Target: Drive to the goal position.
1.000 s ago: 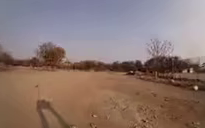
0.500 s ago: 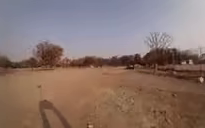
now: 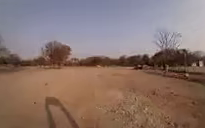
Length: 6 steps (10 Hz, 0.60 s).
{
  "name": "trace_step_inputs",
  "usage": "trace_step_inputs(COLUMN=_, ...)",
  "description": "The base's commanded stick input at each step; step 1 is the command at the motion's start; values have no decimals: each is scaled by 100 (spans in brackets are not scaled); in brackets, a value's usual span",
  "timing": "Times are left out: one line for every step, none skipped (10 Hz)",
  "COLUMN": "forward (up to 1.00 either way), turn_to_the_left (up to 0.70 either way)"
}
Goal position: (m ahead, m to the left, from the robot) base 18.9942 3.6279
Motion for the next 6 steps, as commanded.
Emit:
trace_step_inputs(forward=70, turn_to_the_left=0)
trace_step_inputs(forward=70, turn_to_the_left=0)
trace_step_inputs(forward=70, turn_to_the_left=0)
trace_step_inputs(forward=70, turn_to_the_left=0)
trace_step_inputs(forward=70, turn_to_the_left=0)
trace_step_inputs(forward=70, turn_to_the_left=0)
